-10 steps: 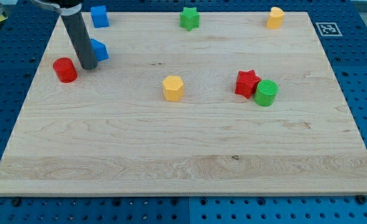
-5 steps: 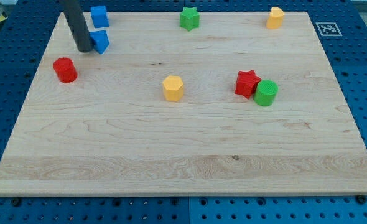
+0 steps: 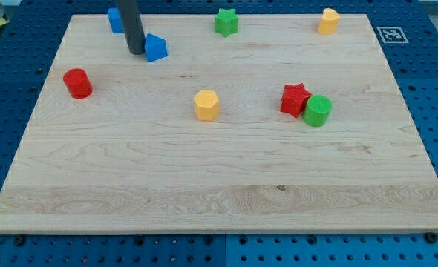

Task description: Move the blue triangle closer to the red star

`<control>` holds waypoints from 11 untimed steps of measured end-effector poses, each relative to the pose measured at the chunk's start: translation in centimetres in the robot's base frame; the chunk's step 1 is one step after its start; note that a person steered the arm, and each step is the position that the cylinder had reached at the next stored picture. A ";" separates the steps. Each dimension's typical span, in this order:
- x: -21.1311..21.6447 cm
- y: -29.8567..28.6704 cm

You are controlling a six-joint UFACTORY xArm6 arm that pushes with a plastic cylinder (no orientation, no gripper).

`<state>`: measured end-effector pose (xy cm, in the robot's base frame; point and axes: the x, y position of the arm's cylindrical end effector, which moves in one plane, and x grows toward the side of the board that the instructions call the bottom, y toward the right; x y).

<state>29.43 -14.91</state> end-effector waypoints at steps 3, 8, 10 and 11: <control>0.0 -0.2; 0.0 3.2; 0.6 9.1; 1.6 13.0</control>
<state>30.99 -1.95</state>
